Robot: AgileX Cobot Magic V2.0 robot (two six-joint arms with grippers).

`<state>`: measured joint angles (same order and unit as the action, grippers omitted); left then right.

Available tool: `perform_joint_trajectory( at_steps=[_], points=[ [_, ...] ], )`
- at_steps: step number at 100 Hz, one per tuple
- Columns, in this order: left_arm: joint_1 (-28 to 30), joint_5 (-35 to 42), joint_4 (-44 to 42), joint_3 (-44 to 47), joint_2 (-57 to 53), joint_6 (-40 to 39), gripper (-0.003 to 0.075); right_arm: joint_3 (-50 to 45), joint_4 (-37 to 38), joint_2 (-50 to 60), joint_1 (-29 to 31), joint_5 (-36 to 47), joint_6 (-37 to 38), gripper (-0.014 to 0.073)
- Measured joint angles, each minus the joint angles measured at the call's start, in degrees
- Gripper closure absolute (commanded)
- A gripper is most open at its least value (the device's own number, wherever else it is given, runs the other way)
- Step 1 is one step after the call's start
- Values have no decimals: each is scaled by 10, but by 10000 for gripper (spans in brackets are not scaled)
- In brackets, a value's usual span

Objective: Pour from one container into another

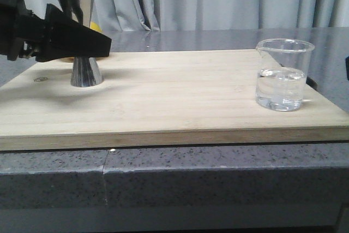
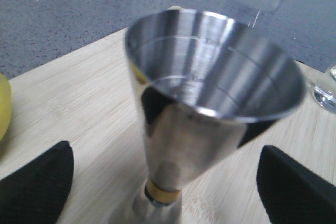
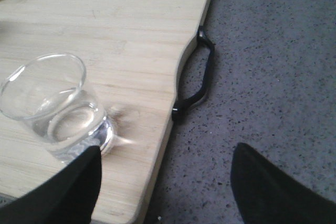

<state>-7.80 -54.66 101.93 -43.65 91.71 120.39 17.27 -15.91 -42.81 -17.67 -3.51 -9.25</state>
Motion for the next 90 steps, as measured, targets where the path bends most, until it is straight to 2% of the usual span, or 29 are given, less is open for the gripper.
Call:
perform_joint_trajectory(
  at_steps=[22,54,90],
  points=[
    [0,-24,0,0,21,8,141,0,0,0,0,0,0,123],
    [0,-32,0,0,28,12,304,0,0,0,0,1,0,123],
    [0,-25,0,0,28,14,426,0,0,0,0,1,0,123]
  ],
)
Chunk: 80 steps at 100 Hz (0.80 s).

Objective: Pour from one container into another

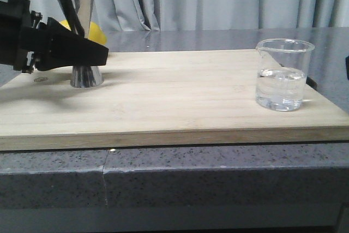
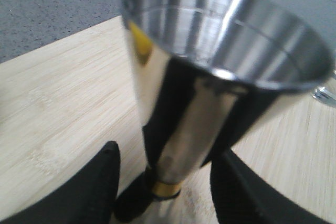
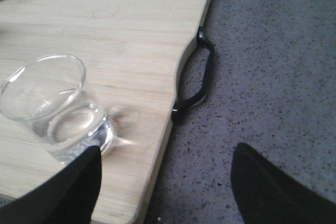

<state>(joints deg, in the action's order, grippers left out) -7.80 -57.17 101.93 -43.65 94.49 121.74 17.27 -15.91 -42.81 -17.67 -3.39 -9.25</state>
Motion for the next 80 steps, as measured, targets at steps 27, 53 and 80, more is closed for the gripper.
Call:
perform_joint_trajectory(
  at_steps=[27,53,80],
  points=[
    [0,1,3,-1,0,1,612,0,0,0,0,1,0,123],
    [0,-10,6,-5,0,2,694,0,0,0,-5,-5,0,123],
    [0,-53,-2,-20,1,2,699,-2,19,0,-61,-2,0,123]
  ],
)
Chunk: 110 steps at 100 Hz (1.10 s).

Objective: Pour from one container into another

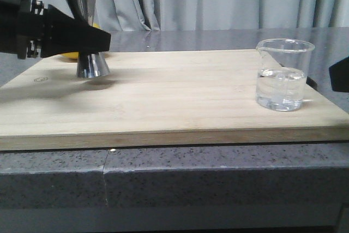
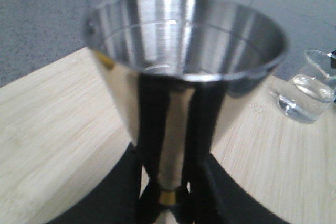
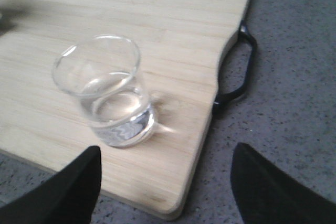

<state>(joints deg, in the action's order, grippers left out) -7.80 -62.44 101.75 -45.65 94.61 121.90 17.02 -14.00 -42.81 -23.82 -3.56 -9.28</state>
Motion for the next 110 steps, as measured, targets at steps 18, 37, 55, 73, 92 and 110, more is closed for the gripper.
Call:
perform_joint_trajectory(
  at_steps=[18,37,55,73,92,110],
  points=[
    [0,-25,-1,-22,0,-1,699,-17,2,0,-10,36,0,122],
    [0,-29,-1,-25,0,-2,699,-24,2,0,-11,55,0,120],
    [0,-30,-2,-25,0,-3,699,-24,2,-18,-12,74,0,120],
    [0,-30,-2,-25,0,-3,699,-24,8,-52,-42,101,0,120],
    [0,-30,-2,-25,0,-4,699,-24,14,-94,-78,157,0,120],
    [0,-31,-2,-25,0,-4,699,-24,18,-140,-87,208,0,120]
  ],
)
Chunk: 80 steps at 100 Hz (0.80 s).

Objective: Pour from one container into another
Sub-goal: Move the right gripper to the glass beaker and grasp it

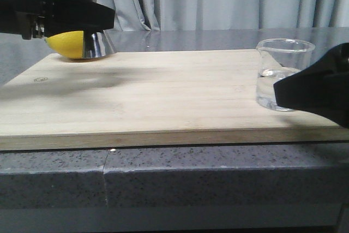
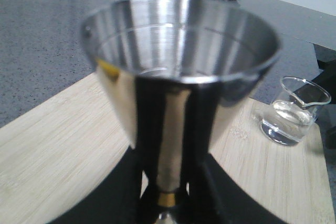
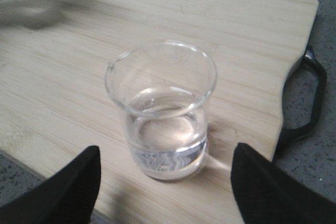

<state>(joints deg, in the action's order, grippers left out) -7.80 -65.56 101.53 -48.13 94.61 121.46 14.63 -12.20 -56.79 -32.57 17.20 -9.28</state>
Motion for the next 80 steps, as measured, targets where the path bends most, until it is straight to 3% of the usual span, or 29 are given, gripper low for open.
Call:
perform_joint_trajectory(
  at_steps=[80],
  points=[
    [0,-3,0,-1,0,0,699,0,8,-105,0,169,-1,120]
  ],
)
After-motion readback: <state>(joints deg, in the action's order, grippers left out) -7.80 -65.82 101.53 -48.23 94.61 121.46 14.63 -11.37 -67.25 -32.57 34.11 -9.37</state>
